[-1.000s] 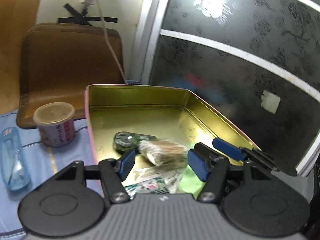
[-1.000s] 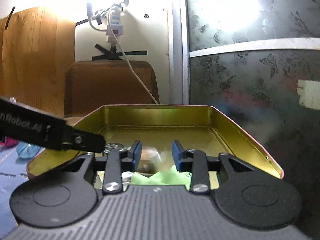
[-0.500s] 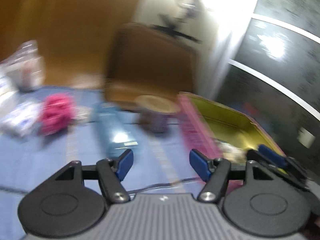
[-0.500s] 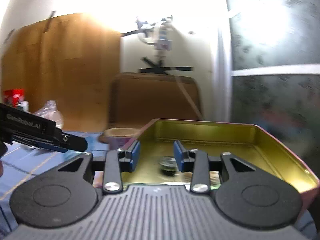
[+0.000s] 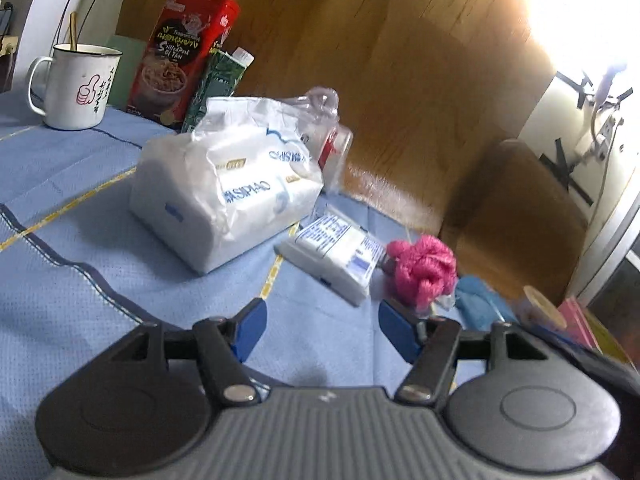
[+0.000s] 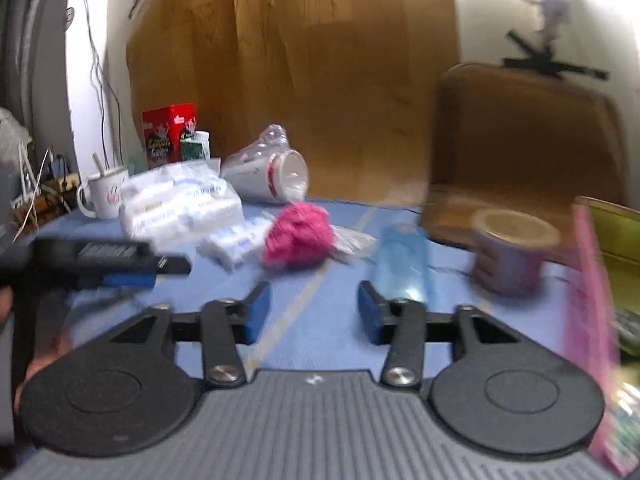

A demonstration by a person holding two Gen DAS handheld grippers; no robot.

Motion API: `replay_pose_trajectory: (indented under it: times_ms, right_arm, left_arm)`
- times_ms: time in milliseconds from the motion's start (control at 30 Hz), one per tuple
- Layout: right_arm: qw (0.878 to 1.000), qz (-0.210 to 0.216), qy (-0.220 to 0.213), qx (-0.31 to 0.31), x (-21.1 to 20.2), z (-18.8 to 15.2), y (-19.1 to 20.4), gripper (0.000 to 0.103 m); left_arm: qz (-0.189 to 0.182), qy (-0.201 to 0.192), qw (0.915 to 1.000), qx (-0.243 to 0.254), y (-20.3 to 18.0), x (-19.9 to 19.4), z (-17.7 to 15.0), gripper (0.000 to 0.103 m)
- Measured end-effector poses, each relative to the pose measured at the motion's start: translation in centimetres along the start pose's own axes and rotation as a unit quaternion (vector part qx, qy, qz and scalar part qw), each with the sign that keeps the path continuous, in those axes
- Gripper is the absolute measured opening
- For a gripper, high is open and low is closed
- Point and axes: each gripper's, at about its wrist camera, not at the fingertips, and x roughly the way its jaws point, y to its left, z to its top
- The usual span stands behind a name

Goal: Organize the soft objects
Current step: 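Move the right gripper to the pink scrubber and grasp it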

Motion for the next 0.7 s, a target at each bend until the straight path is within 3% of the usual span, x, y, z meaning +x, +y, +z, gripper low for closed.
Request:
replay_pose_trajectory:
  times_ms: [200,300,333,367,400,700]
  right_arm:
    - [0.998,-0.014,0.056,-0.019,8.7,2.3,1.6,0.062]
    - [0.996,-0.027,0.072,-0.037,10.5,2.3,1.4,0.057]
    - [0.997,-0.024,0.070,-0.030,10.1,2.3,1.2,0.052]
    - [0.997,-0.023,0.071,-0.029,9.5,2.2,1.1,0.040]
    - [0.997,-0.025,0.071,-0.033,8.6,1.9,1.1,0.038]
    - [0.995,0.049,0.070,-0.058,-3.3,-3.7,0.5,0.038]
  left_arm:
    - [-0.003,-0.016,0.9997,0.021,-1.0,-0.4,-0.4,0.064]
    - [-0.004,-0.019,0.9995,0.024,-1.1,-0.4,-0.5,0.064]
    - [-0.006,-0.019,0.9995,0.023,-1.0,-0.4,-0.5,0.065]
    - [-0.008,-0.019,0.9996,0.020,-0.9,-0.4,-0.4,0.065]
    - [-0.011,-0.019,0.9996,0.018,-0.8,-0.4,-0.4,0.065]
    - [-0.056,0.000,0.9976,0.041,-1.6,-0.6,-0.6,0.071]
